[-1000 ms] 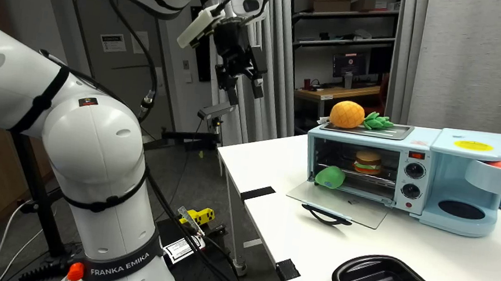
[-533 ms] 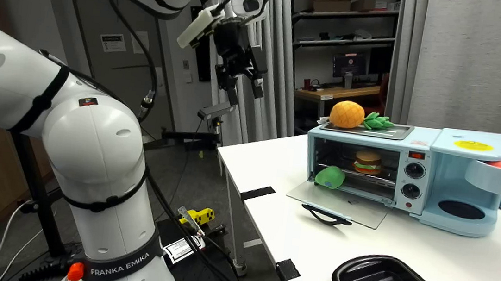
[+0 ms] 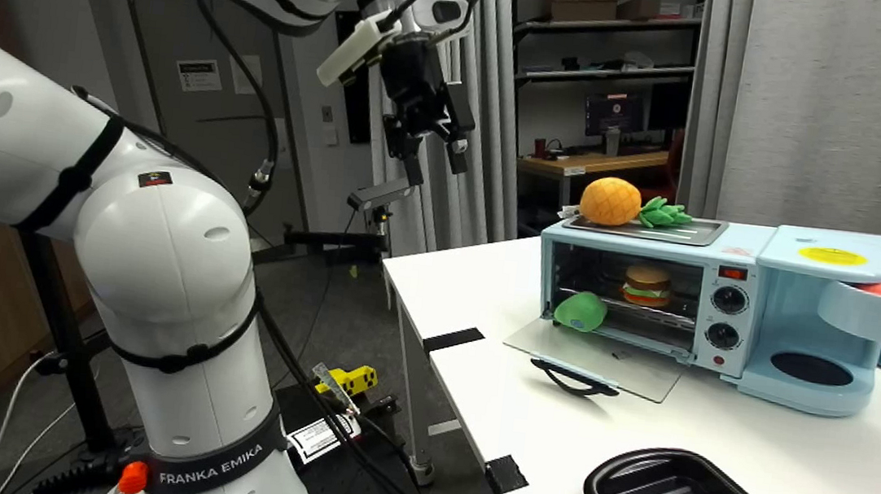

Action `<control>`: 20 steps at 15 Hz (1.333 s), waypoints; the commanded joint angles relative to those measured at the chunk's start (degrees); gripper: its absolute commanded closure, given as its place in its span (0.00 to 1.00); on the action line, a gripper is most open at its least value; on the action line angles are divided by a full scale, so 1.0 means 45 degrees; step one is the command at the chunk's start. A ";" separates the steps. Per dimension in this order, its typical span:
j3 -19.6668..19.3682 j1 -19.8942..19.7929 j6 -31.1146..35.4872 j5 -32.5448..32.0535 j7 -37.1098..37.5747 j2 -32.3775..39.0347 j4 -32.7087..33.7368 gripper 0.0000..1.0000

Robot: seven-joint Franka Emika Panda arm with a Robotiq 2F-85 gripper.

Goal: Remove the pear plushie from the oven door then close the oven door

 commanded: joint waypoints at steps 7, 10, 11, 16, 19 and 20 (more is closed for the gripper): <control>-0.1242 -0.0094 0.2471 0.0145 -0.0262 0.2203 0.0253 0.00; -0.1618 -0.0159 0.3620 0.0265 -0.0269 0.2998 0.0272 0.00; -0.1724 -0.0149 0.3978 0.0293 -0.0328 0.3253 0.0288 0.00; -0.1959 -0.0180 0.5920 0.0231 -0.0466 0.4602 0.0368 0.00; -0.2097 -0.0208 0.6934 0.0251 -0.0660 0.5410 0.0457 0.00; -0.2164 -0.0217 0.7247 0.0275 -0.0759 0.5674 0.0475 0.00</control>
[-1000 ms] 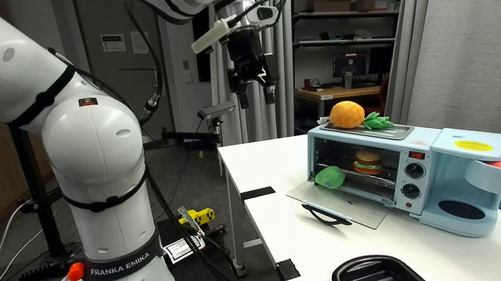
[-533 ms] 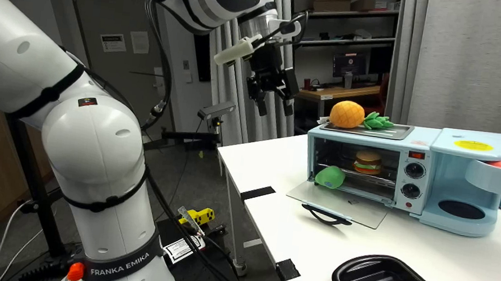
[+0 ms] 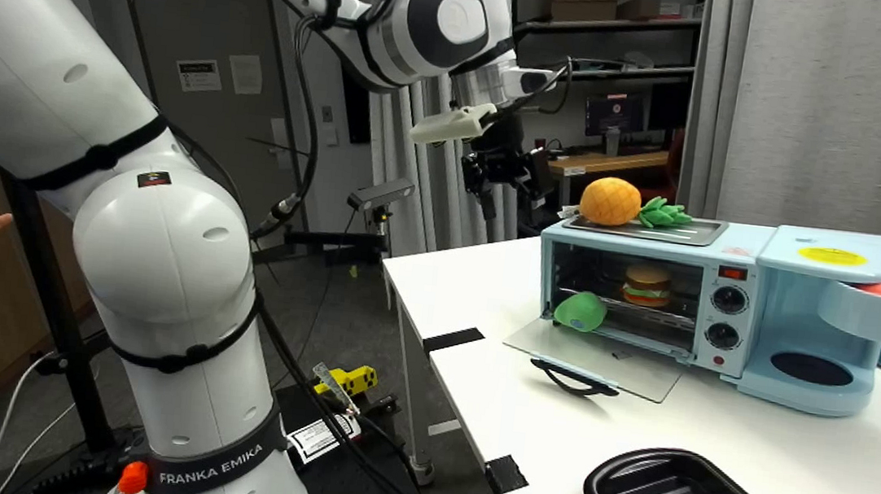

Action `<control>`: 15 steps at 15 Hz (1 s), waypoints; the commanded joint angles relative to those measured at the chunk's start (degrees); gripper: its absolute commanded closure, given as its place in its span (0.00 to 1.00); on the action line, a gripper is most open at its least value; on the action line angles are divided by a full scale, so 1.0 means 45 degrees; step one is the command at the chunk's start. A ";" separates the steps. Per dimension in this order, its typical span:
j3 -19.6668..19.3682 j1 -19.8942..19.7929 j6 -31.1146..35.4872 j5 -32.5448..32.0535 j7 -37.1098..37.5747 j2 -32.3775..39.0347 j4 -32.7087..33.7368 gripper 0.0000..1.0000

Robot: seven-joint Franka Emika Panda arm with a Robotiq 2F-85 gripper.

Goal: Remove the pear plushie from the oven door then close the oven door

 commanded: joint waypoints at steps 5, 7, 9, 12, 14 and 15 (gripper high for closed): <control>-0.0652 -0.0200 0.2312 0.0382 -0.1170 0.2066 0.0372 0.00; -0.0822 -0.0244 0.2858 0.0425 -0.1371 0.2574 0.0435 0.00; -0.0958 -0.0290 0.3385 0.0508 -0.1618 0.3083 0.0516 0.00; -0.1105 -0.0289 0.4070 0.0833 -0.2027 0.3919 0.0781 0.00; -0.1129 -0.0286 0.4410 0.1118 -0.2320 0.4477 0.1021 0.00; -0.1126 -0.0290 0.4563 0.1269 -0.2468 0.4737 0.1145 0.00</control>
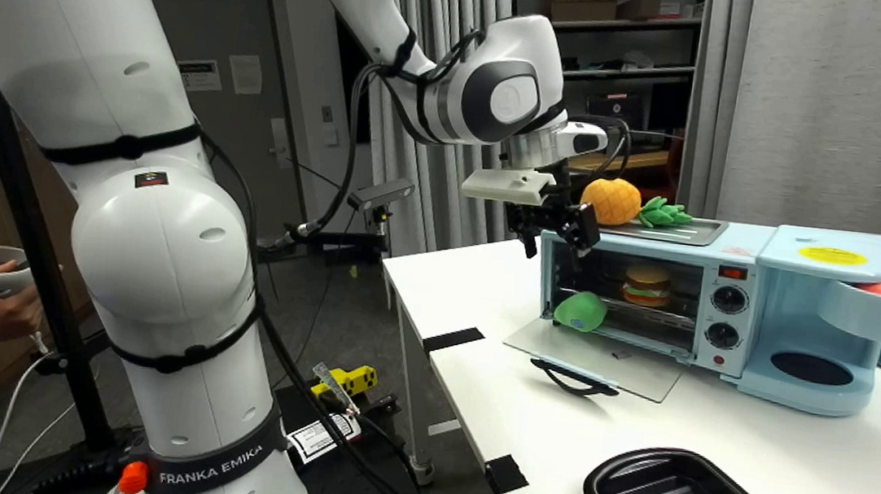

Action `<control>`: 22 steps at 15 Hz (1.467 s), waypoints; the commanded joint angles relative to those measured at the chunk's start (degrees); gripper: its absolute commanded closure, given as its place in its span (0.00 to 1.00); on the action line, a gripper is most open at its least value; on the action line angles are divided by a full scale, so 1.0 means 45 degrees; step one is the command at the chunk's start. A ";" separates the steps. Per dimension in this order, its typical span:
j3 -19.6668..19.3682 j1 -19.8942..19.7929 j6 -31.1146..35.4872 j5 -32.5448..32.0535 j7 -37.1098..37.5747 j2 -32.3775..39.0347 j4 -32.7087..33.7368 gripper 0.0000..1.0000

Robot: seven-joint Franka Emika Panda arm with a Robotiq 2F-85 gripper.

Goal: Remove the pear plushie from the oven door then close the oven door

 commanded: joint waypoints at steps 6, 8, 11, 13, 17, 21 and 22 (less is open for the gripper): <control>0.0079 -0.0283 0.1158 0.1690 -0.1858 0.2487 0.1325 0.00; 0.0150 -0.0443 0.1307 0.1818 -0.2151 0.2962 0.1591 0.00; 0.0281 -0.0701 0.1398 0.1907 -0.2452 0.3644 0.2018 0.00; 0.0392 -0.0867 0.1378 0.1924 -0.2579 0.4035 0.2288 0.00; 0.0735 -0.1159 0.1345 0.1968 -0.2741 0.4771 0.2785 0.00; 0.1121 -0.1428 0.1355 0.2028 -0.2853 0.5259 0.3121 0.35; 0.1184 -0.1487 0.1346 0.2035 -0.2853 0.5265 0.3114 0.42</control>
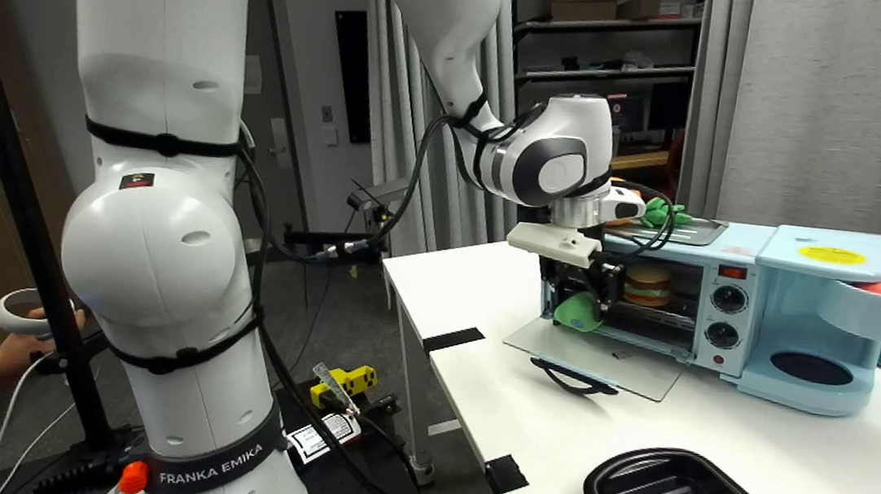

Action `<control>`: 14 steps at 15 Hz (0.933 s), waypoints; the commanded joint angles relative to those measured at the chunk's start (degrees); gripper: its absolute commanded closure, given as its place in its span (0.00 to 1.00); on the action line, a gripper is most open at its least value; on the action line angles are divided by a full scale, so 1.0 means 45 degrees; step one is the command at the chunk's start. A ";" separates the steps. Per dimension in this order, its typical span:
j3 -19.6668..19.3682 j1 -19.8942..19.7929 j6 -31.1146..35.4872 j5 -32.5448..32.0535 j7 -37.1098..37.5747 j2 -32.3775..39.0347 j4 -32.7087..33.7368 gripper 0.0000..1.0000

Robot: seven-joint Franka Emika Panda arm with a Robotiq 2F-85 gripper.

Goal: Remove the pear plushie from the oven door then close the oven door

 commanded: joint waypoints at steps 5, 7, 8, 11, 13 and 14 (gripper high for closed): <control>0.0441 -0.0515 0.0111 0.0264 -0.0347 -0.0123 0.0019 0.78; 0.0426 -0.0435 -0.0023 0.0198 -0.0201 -0.0384 -0.0143 0.91; 0.0451 -0.0400 -0.0061 0.0204 -0.0171 -0.0492 -0.0227 0.97; 0.0651 -0.0298 -0.0225 0.0300 -0.0151 -0.0813 -0.0529 0.97; 0.0769 -0.0198 -0.0376 0.0244 -0.0042 -0.1096 -0.0755 0.96; 0.0876 -0.0175 -0.0515 0.0335 -0.0067 -0.1249 -0.0862 0.96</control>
